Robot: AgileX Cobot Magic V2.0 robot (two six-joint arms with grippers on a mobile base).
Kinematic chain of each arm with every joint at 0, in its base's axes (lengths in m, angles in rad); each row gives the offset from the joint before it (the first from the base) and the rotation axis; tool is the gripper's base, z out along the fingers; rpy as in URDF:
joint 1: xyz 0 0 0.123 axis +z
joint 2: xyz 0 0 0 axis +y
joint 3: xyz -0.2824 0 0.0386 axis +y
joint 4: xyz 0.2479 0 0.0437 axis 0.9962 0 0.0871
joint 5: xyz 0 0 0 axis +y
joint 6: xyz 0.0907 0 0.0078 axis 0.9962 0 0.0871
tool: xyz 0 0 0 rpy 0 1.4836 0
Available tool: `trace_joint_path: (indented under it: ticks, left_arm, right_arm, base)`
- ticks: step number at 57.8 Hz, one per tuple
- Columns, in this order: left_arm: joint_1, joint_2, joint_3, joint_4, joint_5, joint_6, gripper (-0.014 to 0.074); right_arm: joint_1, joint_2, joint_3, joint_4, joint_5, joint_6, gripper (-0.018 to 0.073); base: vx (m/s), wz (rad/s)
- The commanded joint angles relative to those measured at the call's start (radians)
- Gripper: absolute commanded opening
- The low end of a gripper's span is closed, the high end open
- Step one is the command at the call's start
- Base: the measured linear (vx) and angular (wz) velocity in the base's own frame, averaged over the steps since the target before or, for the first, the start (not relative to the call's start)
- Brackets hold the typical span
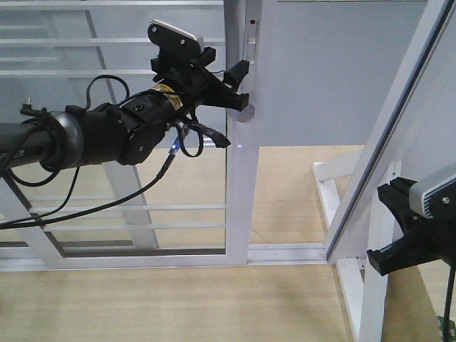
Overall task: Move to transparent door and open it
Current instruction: 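Reach the left gripper to the door's vertical handle and grasp it, then pull the handle with the left gripper, sliding the panel further open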
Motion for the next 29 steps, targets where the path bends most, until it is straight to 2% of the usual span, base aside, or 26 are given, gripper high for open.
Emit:
trace_joint_path:
  ticks: [1,4,10,20,29]
  left_arm:
    - [-0.004,-0.024,-0.097,-0.066,-0.024,-0.005,0.0541]
    - [-0.004,-0.005,-0.133,-0.087,-0.005,0.001,0.0541]
    - [-0.003,0.024,-0.192,-0.083,0.009,0.001,0.0541]
    - [-0.003,0.079,-0.294,-0.083,0.113,0.001,0.0541]
    - [0.000,0.119,-0.355,-0.083,0.138,0.004,0.0541]
  right_arm:
    - [-0.005,0.002,-0.030,-0.023,-0.027,0.003,-0.0002]
    - [-0.005,0.002,-0.030,-0.025,-0.027,0.003,-0.0002]
    - [-0.005,0.002,-0.030,-0.028,-0.023,0.003,-0.0002]
    - [-0.005,0.002,-0.030,-0.043,-0.021,0.003,-0.0002]
    - [-0.005,0.002,-0.030,-0.049,-0.020,0.003,-0.0002]
  base:
    - [0.00,0.00]
    - [0.00,0.00]
    - [0.00,0.00]
    - [0.00,0.00]
    - [0.00,0.00]
